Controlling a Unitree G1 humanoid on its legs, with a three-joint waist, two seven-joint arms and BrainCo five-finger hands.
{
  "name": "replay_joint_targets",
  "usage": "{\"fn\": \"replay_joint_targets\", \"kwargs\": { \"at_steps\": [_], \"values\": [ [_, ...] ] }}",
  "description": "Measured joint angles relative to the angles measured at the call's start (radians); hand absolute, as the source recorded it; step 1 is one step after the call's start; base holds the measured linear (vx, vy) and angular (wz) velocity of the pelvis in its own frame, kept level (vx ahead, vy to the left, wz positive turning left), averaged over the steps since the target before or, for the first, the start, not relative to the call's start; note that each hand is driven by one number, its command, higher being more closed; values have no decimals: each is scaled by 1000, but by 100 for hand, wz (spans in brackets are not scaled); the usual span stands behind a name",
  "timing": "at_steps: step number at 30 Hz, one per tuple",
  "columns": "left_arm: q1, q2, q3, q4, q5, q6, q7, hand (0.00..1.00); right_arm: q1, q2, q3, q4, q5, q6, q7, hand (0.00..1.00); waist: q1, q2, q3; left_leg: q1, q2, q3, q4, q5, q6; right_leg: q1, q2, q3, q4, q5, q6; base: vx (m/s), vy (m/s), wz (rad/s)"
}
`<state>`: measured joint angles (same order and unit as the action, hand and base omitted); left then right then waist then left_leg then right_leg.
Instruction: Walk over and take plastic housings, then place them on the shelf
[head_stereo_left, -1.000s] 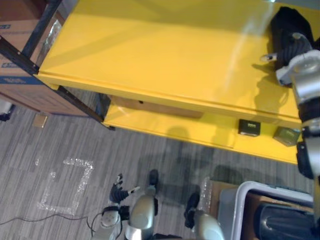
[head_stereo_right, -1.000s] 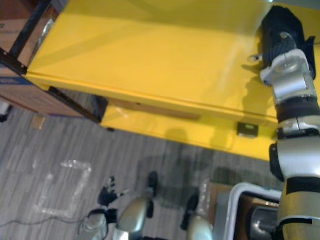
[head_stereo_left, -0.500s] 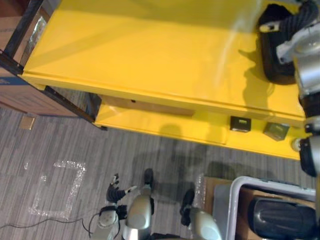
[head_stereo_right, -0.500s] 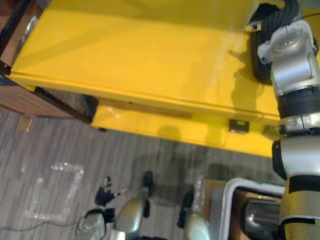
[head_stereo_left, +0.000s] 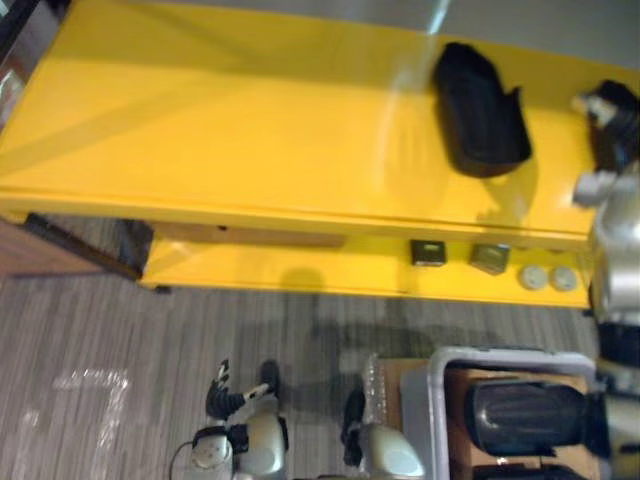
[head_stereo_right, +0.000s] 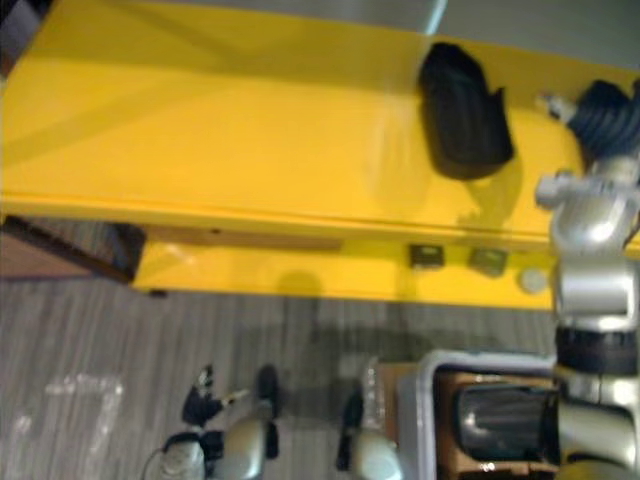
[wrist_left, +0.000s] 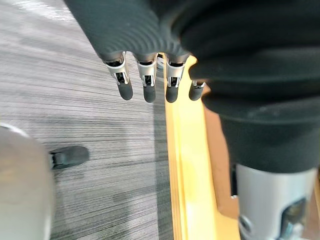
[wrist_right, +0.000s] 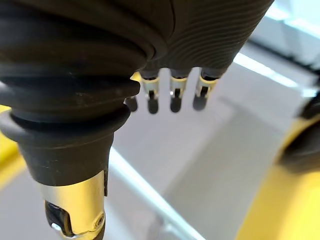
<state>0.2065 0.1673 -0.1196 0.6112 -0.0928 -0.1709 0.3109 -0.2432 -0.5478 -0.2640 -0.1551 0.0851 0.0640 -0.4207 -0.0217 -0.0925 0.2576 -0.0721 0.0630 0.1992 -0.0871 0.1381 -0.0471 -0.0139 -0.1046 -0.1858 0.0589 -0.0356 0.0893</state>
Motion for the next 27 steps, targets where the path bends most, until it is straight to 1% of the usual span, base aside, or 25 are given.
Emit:
{"fn": "replay_joint_targets", "kwargs": {
  "at_steps": [1,2,3,4,5,6,7,8,9,10,12,13,16,18,20,21,22,24,27],
  "values": [
    [0,-3,5,5,7,0,1,0,32,24,-6,-6,1,-29,0,0,-1,1,-10,9,2,9,0,-4,0,4,1,11,-1,0,0,44,-8,-38],
    [-1,-12,17,17,23,-1,2,0,102,72,-26,-17,8,-94,5,0,-13,4,-30,21,3,18,0,-8,-2,15,2,21,-6,-1,0,30,-10,-28],
    [-3,-23,30,36,24,-1,4,0,163,113,-38,-26,22,-144,4,0,-24,9,-52,26,4,23,-1,-11,-3,16,3,25,-12,-3,0,24,-7,-19],
    [-3,-25,32,43,23,-1,9,0,192,133,-43,-26,22,-170,5,0,-27,11,-60,30,5,26,-1,-13,-4,17,3,29,-13,-3,0,16,3,-14],
    [-3,-30,34,50,24,-1,17,0,246,173,-58,-26,22,-215,9,0,-30,13,-69,36,5,30,-1,-14,-4,20,3,34,-13,-4,0,6,6,-9],
    [-3,-34,42,65,25,-2,21,0,289,216,-66,-26,21,-247,7,0,-37,15,-78,37,4,29,-1,-15,-5,21,3,34,-13,-6,3,7,11,-4],
    [-3,-37,48,77,25,-2,21,0,303,238,-66,-26,20,-261,4,0,-42,17,-81,38,4,29,-1,-15,-5,23,3,34,-13,-7,4,0,0,0],
    [2,-48,71,90,26,-1,21,0,331,281,-66,-25,19,-292,0,0,-48,20,-88,39,2,30,-1,-18,-7,23,1,37,-13,-7,6,0,0,0],
    [2,-55,83,101,26,-2,22,0,354,308,-65,-25,19,-308,-6,0,-47,21,-94,38,1,31,-1,-20,-7,23,0,41,-14,-6,7,0,38,-2],
    [3,-60,92,115,27,-2,21,0,382,343,-64,-22,21,-340,-19,0,-46,23,-98,39,-1,33,-1,-24,-7,23,-1,47,-16,-6,8,6,43,-2],
    [17,-64,107,118,26,-1,16,0,412,391,-55,-22,21,-381,-39,0,-47,28,-102,39,-5,37,-1,-26,-5,23,-5,51,-19,-6,8,12,50,-5],
    [27,-64,109,121,26,-1,11,0,433,421,-55,-19,19,-395,-48,0,-46,32,-106,40,-7,43,-1,-28,-2,23,-8,54,-20,-4,10,20,48,-8],
    [37,-77,118,156,28,0,-13,0,465,460,-48,40,-3,-393,-80,0,-45,38,-113,59,-14,65,-1,-37,2,33,-16,73,-23,-2,15,35,48,-18],
    [37,-80,121,158,32,3,-25,0,478,481,-43,55,1,-393,-88,0,-44,39,-115,70,-14,83,-1,-43,3,34,-19,82,-23,0,18,30,29,-23],
    [39,-90,127,166,37,8,-58,0,499,503,-27,56,2,-405,-105,0,-46,45,-126,77,-14,111,-1,-50,1,31,-18,105,-24,1,20,38,34,-31],
    [38,-95,131,166,41,8,-60,0,503,507,-27,55,2,-410,-106,0,-46,45,-126,83,-13,119,-1,-53,1,30,-18,111,-26,2,19,36,29,-37],
    [36,-107,141,164,72,15,-78,0,515,511,-26,52,2,-412,-106,0,-46,45,-131,90,-11,139,-2,-57,-1,27,-17,129,-29,5,19,20,17,-41],
    [36,-110,141,163,99,30,-115,0,532,510,-17,39,1,-412,-106,0,-46,46,-145,91,-5,172,-2,-63,-4,11,-11,160,-30,9,17,33,12,-46],
    [23,-103,140,195,98,43,-143,0,533,511,-10,38,0,-416,-106,0,-50,49,-151,115,-3,204,0,-81,-11,14,-6,201,-39,16,25,50,8,-44]
  ]
}}
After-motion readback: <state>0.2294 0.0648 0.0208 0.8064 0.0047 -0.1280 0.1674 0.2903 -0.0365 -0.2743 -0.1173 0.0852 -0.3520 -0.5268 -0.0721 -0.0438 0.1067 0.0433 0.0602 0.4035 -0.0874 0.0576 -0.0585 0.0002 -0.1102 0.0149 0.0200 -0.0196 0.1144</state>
